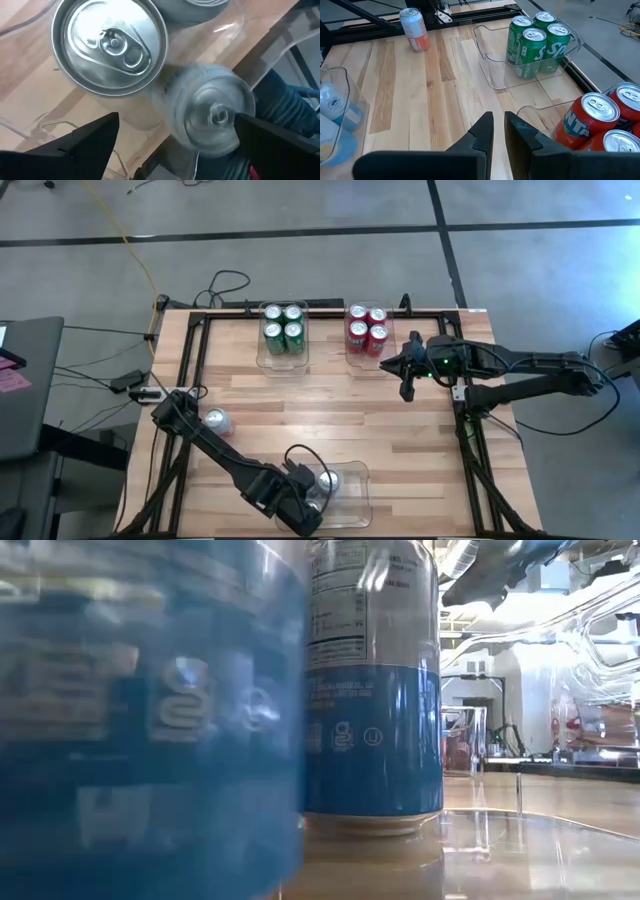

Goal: Sort soda cans
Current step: Put the orange soda can into the bottom transparent bin

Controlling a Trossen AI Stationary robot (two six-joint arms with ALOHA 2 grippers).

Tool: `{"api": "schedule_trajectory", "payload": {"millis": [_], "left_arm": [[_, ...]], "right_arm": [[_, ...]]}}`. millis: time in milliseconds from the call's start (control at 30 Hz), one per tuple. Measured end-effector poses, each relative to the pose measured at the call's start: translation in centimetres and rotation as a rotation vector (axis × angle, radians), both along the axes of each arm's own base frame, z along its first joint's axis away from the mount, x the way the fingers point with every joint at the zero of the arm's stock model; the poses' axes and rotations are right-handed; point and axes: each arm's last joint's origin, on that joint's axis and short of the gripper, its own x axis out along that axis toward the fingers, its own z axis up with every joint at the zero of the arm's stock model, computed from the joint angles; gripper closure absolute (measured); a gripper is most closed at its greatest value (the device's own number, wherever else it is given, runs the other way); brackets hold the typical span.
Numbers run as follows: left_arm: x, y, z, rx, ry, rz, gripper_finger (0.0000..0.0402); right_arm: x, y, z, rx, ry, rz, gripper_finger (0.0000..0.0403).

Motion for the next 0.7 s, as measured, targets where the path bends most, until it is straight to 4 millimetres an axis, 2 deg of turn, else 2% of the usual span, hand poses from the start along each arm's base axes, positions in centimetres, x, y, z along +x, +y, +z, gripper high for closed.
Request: {"api": "schedule_trajectory", "payload": {"millis": [333,467,700], "left_arm": [[-0.4,-0.1,0.3,-0.048,0.064,-0.029,0.0017],[-1.2,0.5,2.4,0.009,0.095,0.014,0.0018],[-3.8,2.1,7.3,0.256,0.067,0.084,0.0018]], "right_arm": [[0.0,0.0,0.0,0.002,0.0,-0.002,0.0337],[0.0,0.0,0.0,0.002,0.0,-0.002,0.0337],[0.0,0.0,0.0,0.002,0.0,-0.002,0.0337]]}}
